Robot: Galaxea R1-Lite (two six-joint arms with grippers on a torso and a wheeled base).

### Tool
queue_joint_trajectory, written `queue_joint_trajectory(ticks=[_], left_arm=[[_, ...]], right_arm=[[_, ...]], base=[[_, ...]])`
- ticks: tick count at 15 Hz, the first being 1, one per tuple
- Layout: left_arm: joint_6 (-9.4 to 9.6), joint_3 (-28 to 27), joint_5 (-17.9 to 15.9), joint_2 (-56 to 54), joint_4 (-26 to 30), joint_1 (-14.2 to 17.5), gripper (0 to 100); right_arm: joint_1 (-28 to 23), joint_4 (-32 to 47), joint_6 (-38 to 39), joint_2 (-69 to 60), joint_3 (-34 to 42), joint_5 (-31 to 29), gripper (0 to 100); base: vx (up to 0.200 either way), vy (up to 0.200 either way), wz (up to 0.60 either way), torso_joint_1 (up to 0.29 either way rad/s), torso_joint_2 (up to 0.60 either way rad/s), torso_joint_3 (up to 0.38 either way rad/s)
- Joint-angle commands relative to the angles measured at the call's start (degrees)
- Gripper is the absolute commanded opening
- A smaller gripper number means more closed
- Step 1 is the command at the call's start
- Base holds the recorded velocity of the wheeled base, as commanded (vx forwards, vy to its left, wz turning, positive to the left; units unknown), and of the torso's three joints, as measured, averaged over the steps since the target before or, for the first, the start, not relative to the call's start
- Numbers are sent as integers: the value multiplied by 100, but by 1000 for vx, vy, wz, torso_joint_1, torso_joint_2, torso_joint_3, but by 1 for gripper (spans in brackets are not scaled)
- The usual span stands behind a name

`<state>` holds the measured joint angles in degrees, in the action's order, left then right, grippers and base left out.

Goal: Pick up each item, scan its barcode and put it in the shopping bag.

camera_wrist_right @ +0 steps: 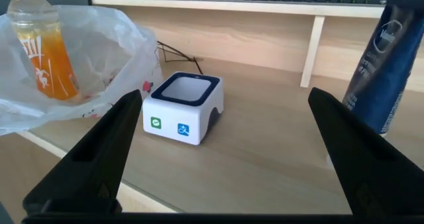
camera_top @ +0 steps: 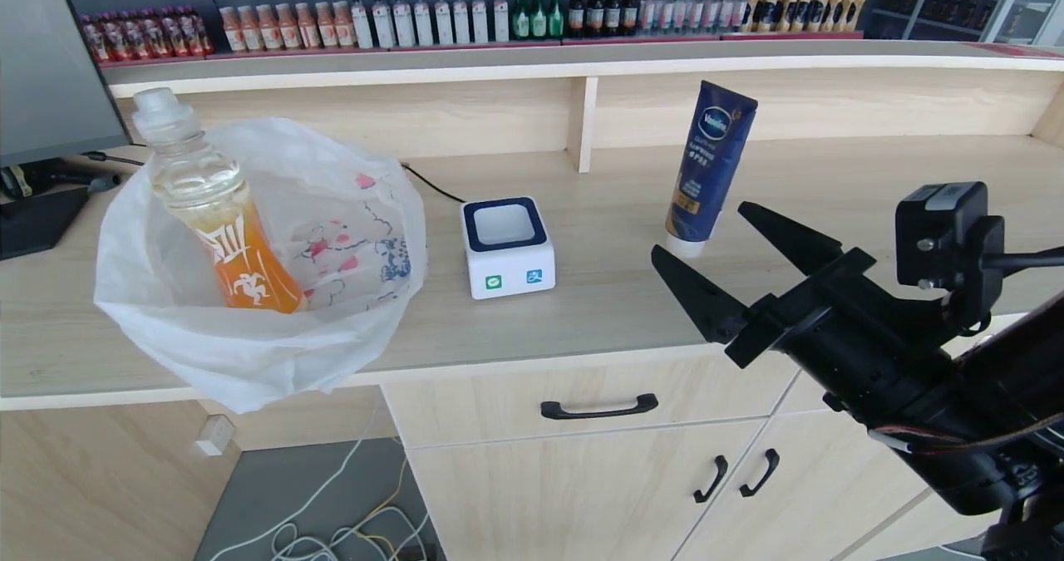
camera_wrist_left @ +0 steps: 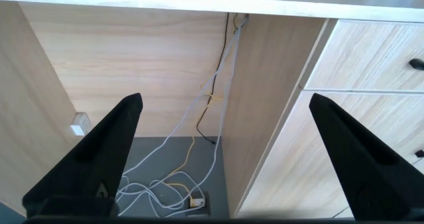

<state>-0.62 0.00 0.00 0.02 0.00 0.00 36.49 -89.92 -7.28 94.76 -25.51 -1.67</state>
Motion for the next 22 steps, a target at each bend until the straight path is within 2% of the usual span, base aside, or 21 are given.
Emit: queue_joint_trajectory(ticks=[1,7,8,11,14,17,19,22], left_arm=[[1,0,0,-2,0,0,100],[53,0,0,-2,0,-9,100],[53,0,0,-2,0,0,100],[53,0,0,-2,0,0,100],[53,0,0,-2,0,-9,100],[53,0,0,-2,0,-9,100],[53,0,0,-2,0,-9,100],[53,0,0,-2,0,0,100]], right_arm=[[-1,-8,-2,43,-6,0,100],[-1,-8,-2,96,20,0,100],[-238,-8,-2,96,143,-9,100],[-449,-8,25,166,240,-158,100],[-441,27,236,289,-156,-580,100],[-423,1038,244,298,-762,-589,100],[-441,1337,253,386,-999,-589,100],[-432,1389,262,843,-1632,-571,100]], base=[[0,-200,0,7,-2,7],[0,-33,0,0,0,0],[0,0,0,0,0,0],[0,0,0,0,0,0],[0,0,0,0,0,0],[0,0,0,0,0,0],[0,0,0,0,0,0],[0,0,0,0,0,0]])
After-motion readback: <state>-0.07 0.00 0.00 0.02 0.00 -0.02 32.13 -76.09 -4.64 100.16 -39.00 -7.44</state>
